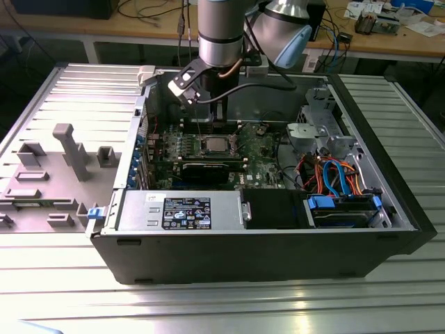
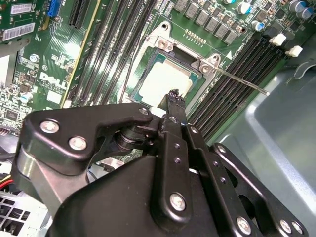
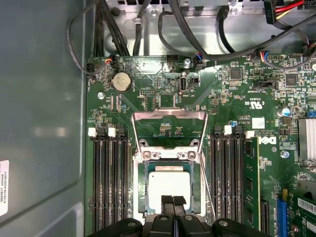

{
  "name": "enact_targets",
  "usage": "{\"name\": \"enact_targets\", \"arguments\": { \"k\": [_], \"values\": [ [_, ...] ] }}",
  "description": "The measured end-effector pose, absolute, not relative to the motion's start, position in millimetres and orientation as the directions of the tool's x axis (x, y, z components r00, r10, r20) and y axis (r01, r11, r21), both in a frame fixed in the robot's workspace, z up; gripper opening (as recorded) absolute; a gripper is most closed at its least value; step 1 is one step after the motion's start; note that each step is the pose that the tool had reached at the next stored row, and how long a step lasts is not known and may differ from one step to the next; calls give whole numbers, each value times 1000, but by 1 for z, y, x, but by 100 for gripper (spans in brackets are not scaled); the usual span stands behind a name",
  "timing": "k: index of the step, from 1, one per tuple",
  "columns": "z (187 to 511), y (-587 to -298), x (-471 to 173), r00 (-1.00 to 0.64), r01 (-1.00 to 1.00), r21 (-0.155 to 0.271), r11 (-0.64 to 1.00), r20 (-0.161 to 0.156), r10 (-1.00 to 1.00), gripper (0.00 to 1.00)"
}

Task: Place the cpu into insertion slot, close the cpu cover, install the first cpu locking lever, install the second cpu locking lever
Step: 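Close the cpu cover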

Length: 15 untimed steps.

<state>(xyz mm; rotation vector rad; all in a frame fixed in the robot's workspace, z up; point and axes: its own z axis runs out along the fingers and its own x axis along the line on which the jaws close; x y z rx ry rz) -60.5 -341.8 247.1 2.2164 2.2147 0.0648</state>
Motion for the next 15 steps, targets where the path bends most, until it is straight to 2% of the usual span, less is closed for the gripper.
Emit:
{"name": "enact_targets", "arguments": {
  "k": [15],
  "values": [
    [249, -342, -60, -1, 999, 35, 1, 24, 1000, 11]
  ]
}}
